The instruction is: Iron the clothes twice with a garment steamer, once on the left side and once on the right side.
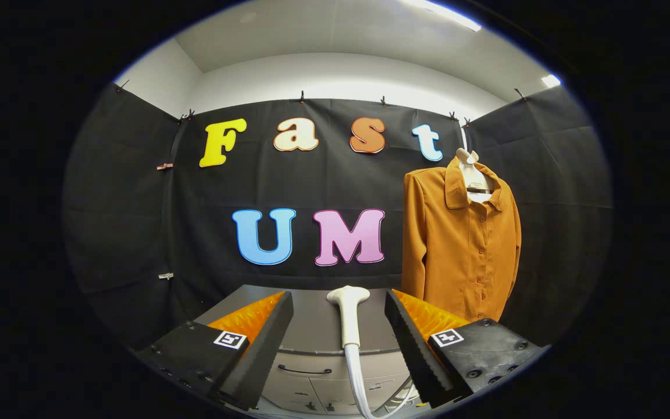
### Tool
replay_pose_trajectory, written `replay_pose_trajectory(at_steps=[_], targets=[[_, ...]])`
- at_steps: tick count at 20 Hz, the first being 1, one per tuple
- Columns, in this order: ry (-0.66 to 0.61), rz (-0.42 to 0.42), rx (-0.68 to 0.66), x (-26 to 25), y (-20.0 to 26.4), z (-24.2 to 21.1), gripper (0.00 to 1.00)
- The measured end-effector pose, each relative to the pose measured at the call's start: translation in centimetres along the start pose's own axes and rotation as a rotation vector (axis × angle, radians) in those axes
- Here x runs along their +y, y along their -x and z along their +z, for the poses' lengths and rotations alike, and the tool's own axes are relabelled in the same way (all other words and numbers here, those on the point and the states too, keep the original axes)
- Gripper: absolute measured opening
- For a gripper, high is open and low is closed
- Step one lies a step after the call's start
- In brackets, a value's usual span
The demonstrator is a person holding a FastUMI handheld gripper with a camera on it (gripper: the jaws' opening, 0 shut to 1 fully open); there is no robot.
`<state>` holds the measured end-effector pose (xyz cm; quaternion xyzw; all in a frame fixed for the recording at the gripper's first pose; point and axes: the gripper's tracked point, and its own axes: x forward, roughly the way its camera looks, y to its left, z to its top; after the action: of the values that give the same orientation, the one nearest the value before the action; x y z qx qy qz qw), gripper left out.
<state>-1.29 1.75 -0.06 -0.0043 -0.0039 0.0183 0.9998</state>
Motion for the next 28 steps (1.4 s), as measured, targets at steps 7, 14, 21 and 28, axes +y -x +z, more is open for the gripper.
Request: replay_pose_trajectory(at_steps=[7, 14, 21, 28], targets=[[0.007, -0.038, 0.019, 1.4, 0.2, -0.9, 0.99], [0.004, -0.099, 0.043, 2.3, -0.1, -2.7, 0.99], [0.0, -0.11, 0.1, 0.8, -4.7, -4.8, 0.99], [0.019, -0.064, 0.207, -0.9, -13.8, -8.2, 0.99]])
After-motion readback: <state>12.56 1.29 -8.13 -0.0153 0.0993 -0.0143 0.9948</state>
